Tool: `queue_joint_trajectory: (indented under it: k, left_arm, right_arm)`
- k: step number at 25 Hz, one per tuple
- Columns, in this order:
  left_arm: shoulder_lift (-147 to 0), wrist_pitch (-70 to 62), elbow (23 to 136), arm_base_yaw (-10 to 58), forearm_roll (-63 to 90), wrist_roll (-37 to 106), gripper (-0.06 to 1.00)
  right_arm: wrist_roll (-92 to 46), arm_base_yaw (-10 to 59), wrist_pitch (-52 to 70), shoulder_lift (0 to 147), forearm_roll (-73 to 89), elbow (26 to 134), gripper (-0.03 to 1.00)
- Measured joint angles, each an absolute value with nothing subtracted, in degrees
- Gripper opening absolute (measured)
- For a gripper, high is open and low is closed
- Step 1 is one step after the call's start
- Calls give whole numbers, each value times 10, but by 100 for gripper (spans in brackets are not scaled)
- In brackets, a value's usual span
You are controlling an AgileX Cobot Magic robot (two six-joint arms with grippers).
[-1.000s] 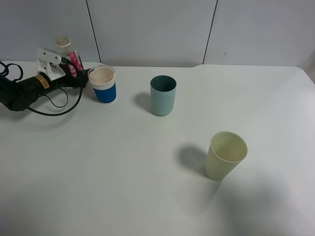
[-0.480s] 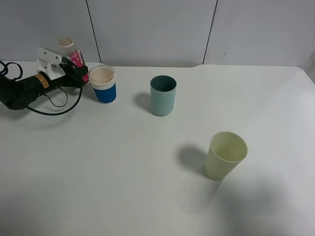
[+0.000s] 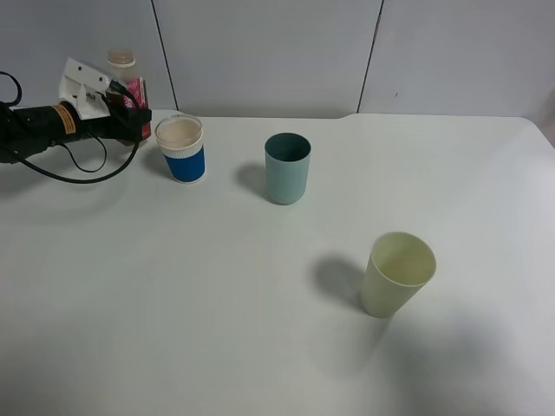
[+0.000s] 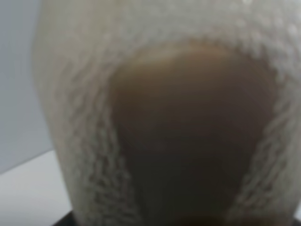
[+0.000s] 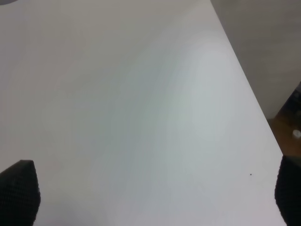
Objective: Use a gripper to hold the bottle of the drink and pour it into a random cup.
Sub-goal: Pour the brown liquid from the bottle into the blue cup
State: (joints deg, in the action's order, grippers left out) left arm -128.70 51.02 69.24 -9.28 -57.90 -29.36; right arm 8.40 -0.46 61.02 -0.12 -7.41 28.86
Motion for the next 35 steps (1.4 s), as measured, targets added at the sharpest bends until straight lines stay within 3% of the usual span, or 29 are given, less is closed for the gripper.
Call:
queue_joint_trajectory:
  k: [24, 35]
  left_arm:
    - [-1085, 359, 566, -92, -703, -298, 33]
    - [-1059, 238, 564, -38, -772, -292, 33]
  right_arm:
    - [84, -5, 610, -1, -74, 289, 100]
    - [84, -5, 610, -1, -74, 289, 100]
